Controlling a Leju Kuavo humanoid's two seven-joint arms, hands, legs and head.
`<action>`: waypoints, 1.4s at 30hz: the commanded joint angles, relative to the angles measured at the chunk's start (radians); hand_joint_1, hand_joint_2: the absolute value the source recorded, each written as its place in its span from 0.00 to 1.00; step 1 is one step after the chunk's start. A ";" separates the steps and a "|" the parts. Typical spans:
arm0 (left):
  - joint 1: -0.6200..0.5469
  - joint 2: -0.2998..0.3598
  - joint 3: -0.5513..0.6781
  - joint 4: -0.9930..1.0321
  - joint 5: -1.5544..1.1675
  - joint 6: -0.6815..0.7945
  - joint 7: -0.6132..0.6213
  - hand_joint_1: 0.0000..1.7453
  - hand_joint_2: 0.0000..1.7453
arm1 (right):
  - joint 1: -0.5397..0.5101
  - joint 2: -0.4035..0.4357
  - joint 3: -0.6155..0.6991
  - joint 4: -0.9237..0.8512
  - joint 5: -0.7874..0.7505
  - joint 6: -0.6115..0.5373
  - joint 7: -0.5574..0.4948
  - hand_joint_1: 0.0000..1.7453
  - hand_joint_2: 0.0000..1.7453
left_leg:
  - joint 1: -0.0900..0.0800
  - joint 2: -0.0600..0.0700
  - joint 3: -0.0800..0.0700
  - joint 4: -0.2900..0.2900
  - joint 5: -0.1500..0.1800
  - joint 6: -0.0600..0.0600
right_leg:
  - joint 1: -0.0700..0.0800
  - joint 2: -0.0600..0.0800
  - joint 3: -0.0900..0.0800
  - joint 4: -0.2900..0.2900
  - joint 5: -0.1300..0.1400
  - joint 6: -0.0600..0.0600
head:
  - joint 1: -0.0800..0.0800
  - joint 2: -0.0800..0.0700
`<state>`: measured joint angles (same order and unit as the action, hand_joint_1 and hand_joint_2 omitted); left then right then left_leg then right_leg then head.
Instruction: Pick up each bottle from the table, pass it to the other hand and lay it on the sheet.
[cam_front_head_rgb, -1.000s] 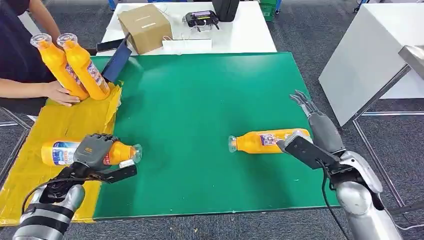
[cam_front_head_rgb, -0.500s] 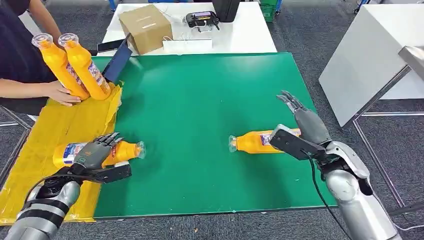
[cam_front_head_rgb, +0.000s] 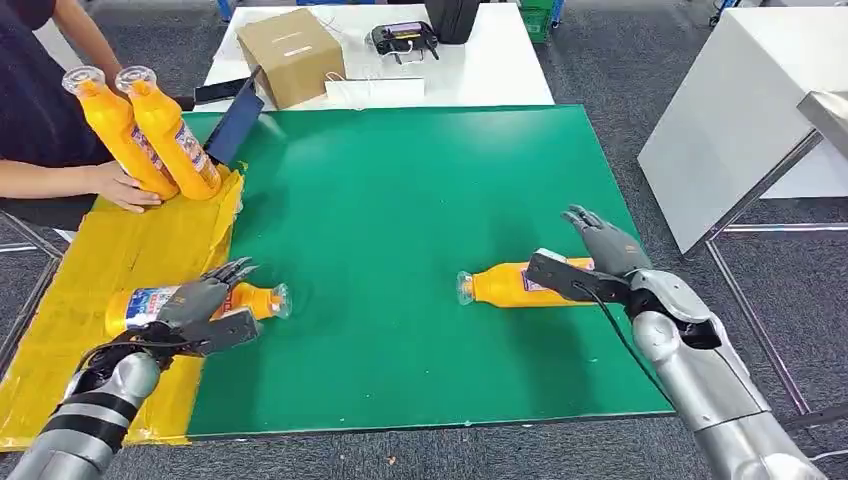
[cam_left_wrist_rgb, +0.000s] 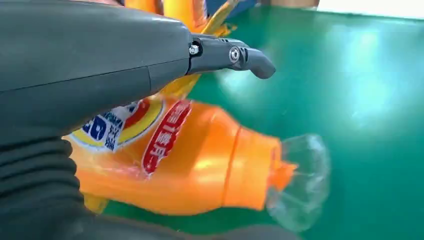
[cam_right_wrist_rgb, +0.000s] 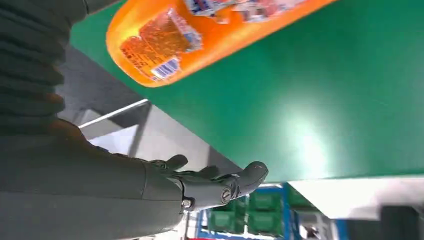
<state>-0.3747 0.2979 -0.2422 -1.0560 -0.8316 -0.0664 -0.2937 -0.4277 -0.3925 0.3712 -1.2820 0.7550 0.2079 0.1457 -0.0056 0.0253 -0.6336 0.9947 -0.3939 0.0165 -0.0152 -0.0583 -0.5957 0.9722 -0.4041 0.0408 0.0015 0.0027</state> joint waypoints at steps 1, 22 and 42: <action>-0.052 -0.023 -0.052 -0.017 0.010 -0.019 0.004 0.00 0.00 | -0.134 0.038 0.054 0.299 0.044 0.002 0.005 0.00 1.00 | 0.001 -0.001 0.002 0.000 -0.001 -0.001 | 0.000 0.003 0.002 -0.001 0.000 -0.001 | 0.000 0.000; -0.228 -0.060 -0.182 0.099 0.085 -0.053 -0.033 0.00 0.00 | -0.263 0.063 0.285 0.670 0.076 0.163 -0.247 0.00 1.00 | 0.002 -0.003 0.004 0.001 -0.001 -0.002 | 0.001 0.003 0.005 0.000 -0.001 -0.002 | 0.000 0.000; -0.284 -0.114 -0.216 0.136 0.155 -0.063 -0.062 0.00 0.00 | -0.187 0.018 0.419 0.732 0.067 0.183 -0.319 1.00 1.00 | 0.003 -0.006 0.014 0.000 0.000 -0.001 | 0.002 -0.002 0.015 -0.004 0.000 -0.001 | 0.000 0.000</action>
<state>-0.5987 0.2125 -0.4128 -1.0048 -0.6794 -0.1186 -0.3559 -0.6801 -0.3704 0.7050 -0.6554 0.8164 0.3815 -0.1778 -0.0053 0.0256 -0.6228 0.9956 -0.3936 0.0172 -0.0156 -0.0585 -0.5864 0.9709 -0.4035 0.0418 0.0019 0.0027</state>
